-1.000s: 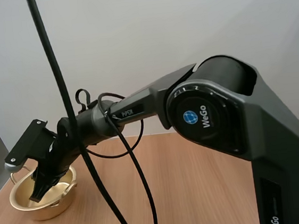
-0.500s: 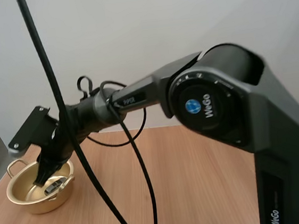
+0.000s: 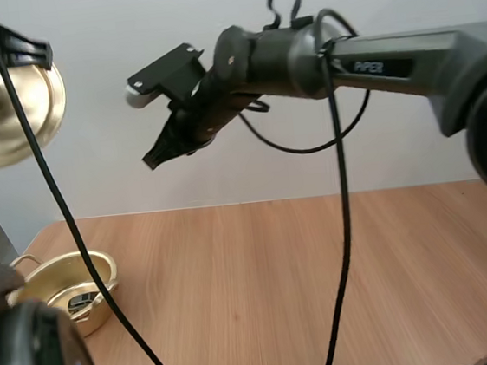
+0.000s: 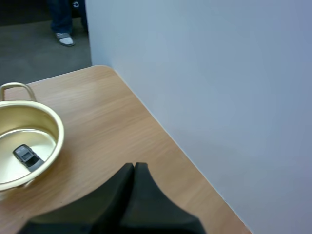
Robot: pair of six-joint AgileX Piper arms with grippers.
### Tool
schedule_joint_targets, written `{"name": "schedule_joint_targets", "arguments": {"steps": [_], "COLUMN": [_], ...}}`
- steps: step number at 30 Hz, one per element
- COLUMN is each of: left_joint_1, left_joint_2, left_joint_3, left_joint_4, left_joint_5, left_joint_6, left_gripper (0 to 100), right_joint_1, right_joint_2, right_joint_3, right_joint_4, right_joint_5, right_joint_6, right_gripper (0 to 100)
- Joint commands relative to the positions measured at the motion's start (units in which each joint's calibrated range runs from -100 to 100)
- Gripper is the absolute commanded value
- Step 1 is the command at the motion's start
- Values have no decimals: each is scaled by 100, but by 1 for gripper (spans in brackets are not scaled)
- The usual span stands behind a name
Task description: Open the pot, put the car inside, and close it
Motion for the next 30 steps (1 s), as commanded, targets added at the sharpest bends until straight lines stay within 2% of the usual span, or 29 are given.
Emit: {"name": "schedule_joint_targets", "arguments": {"steps": [1,6,11,15,24,30], "left_joint_1": [2,2,2,49,340,346], "left_joint_2": [194,663,1168,1475,1879,2518], "left_joint_3": [1777,2715,3115,3220,3264,3264], "left_joint_4": [-13,-67,-67,-57,-81,-336], "left_joint_5": [0,-471,-601,-876,-2245,-2450], "left_joint_6": [31,180,229,239,597,787], "left_gripper": [0,0,0,0,0,0], "right_joint_1": [-1059,-1535,-1787,-1822,-1822,-1822], "right_joint_2": [-480,-1091,-1581,-1888,-2406,-2537], "right_joint_3": [-3,-3,-3,-3,-3,45], "right_joint_4": [1,1,-7,-91,-219,-219], "right_joint_5": [325,739,1041,1330,1614,1801], "right_joint_6": [-17,-171,-193,-193,-176,-176], "right_gripper": [0,0,0,0,0,0]}}
